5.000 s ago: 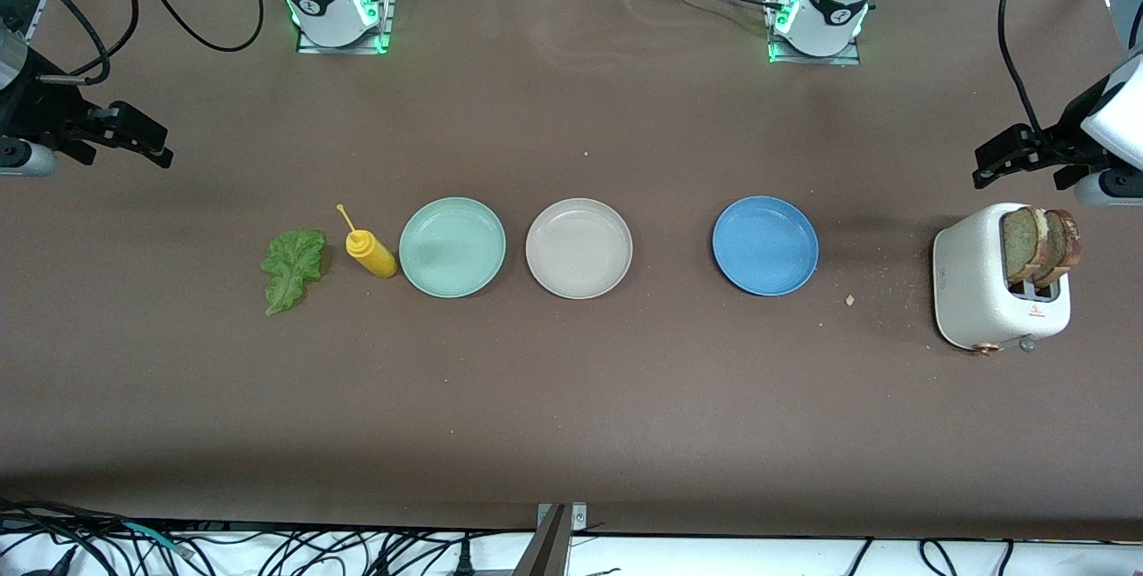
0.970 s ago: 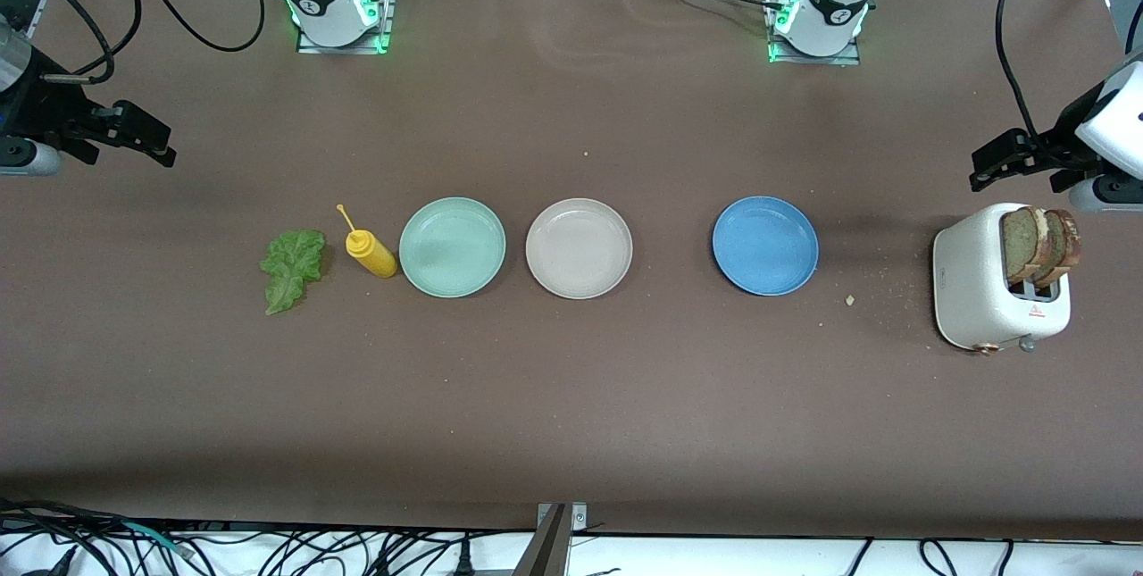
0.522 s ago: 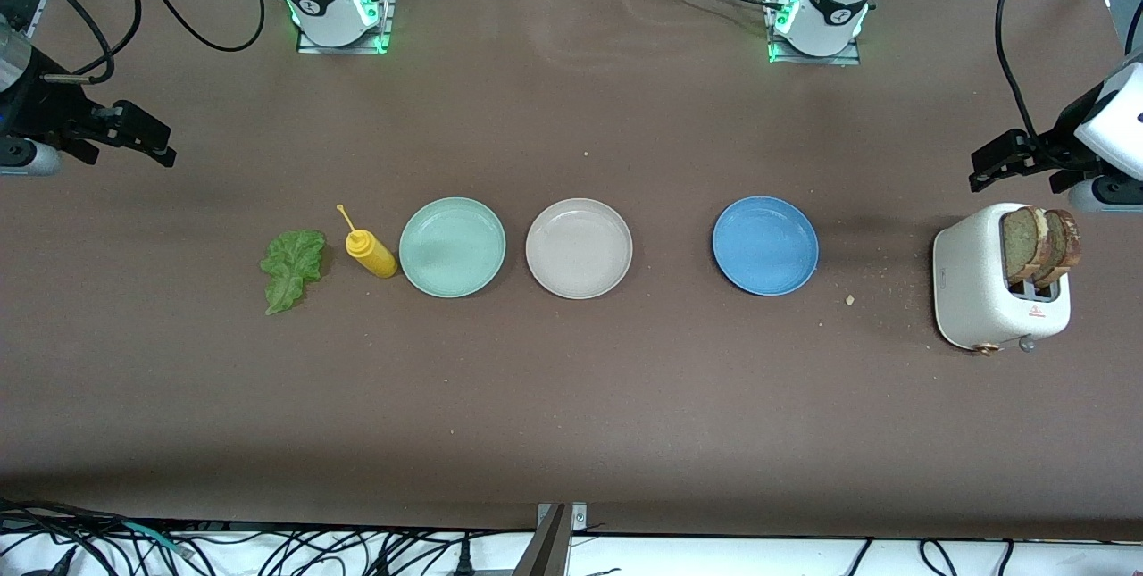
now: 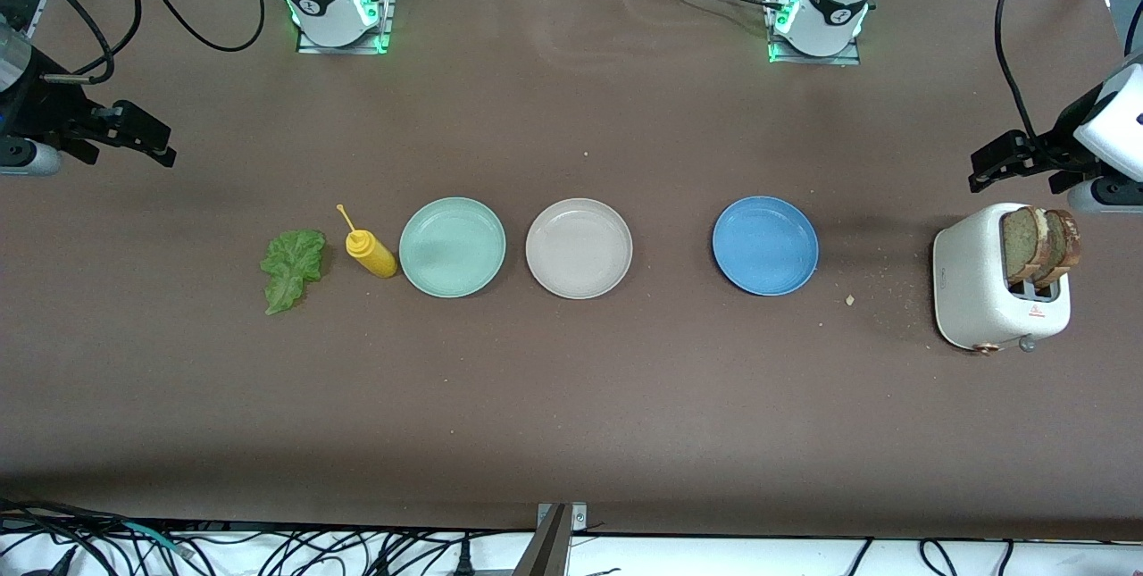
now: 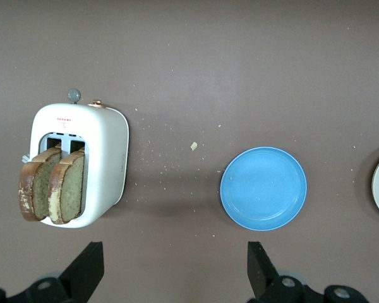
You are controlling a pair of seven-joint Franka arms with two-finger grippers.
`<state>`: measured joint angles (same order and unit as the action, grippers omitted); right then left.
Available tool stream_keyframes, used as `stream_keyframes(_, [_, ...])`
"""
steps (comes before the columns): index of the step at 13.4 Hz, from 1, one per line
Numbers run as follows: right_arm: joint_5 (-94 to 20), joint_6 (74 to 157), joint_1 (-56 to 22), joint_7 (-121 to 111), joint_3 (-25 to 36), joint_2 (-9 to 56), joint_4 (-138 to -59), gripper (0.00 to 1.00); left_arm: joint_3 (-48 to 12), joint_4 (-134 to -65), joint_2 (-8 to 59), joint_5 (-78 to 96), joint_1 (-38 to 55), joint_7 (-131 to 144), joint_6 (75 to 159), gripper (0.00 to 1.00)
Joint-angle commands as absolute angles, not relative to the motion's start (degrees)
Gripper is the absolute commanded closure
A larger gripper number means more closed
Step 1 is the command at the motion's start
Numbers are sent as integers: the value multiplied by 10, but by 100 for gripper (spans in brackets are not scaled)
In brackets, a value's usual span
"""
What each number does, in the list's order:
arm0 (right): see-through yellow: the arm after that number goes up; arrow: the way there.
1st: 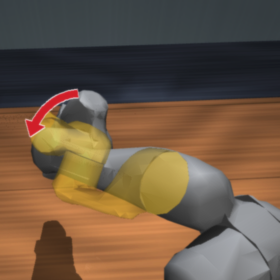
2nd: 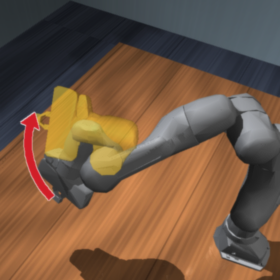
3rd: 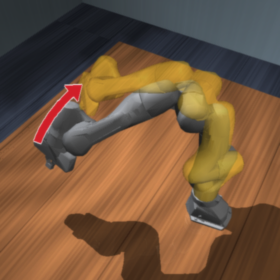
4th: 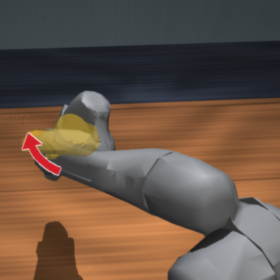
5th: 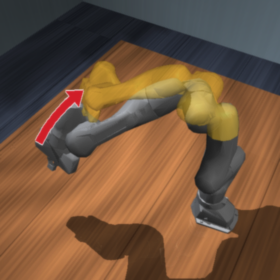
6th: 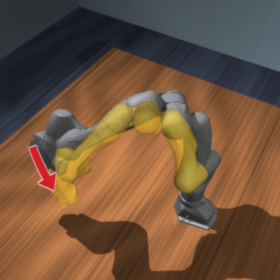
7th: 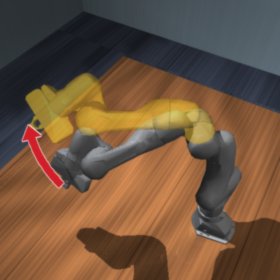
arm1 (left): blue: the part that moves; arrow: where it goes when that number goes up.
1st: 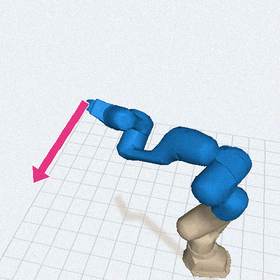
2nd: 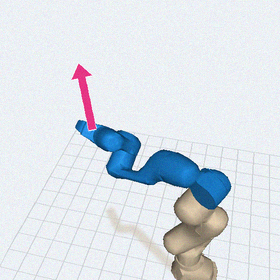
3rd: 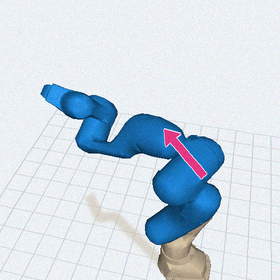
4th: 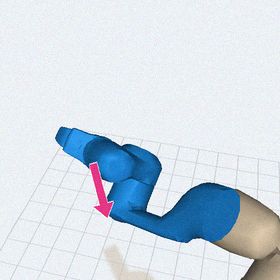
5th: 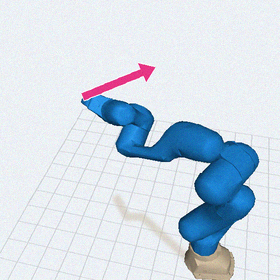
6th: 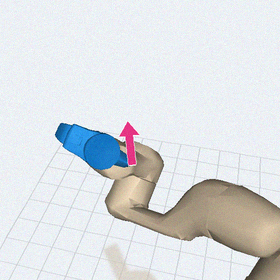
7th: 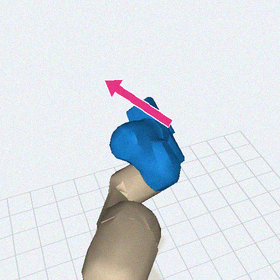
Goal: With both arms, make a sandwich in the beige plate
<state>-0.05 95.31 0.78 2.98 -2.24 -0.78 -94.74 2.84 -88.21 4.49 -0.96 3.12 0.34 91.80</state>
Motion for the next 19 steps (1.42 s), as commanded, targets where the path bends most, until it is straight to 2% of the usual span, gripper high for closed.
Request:
stream_keyframes(1, [-5, 941, 7, 29, -23, -6, -936, 0, 28, -873, 51, -1, 30, 4, 922, 0])
stream_keyframes(8, [-5, 940, 7, 29, -22, -6, -936, 0, 29, -877, 54, -2, 22, 0, 920, 0])
stream_keyframes(13, [-1, 939, 6, 28, -23, -5, -936, 0, 30, -880, 83, -46, 18, -4, 934, 0])
stream_keyframes(19, [-1, 925, -1, 26, -21, 10, -938, 0, 30, -886, 104, -38, -42, -97, 959, 0])
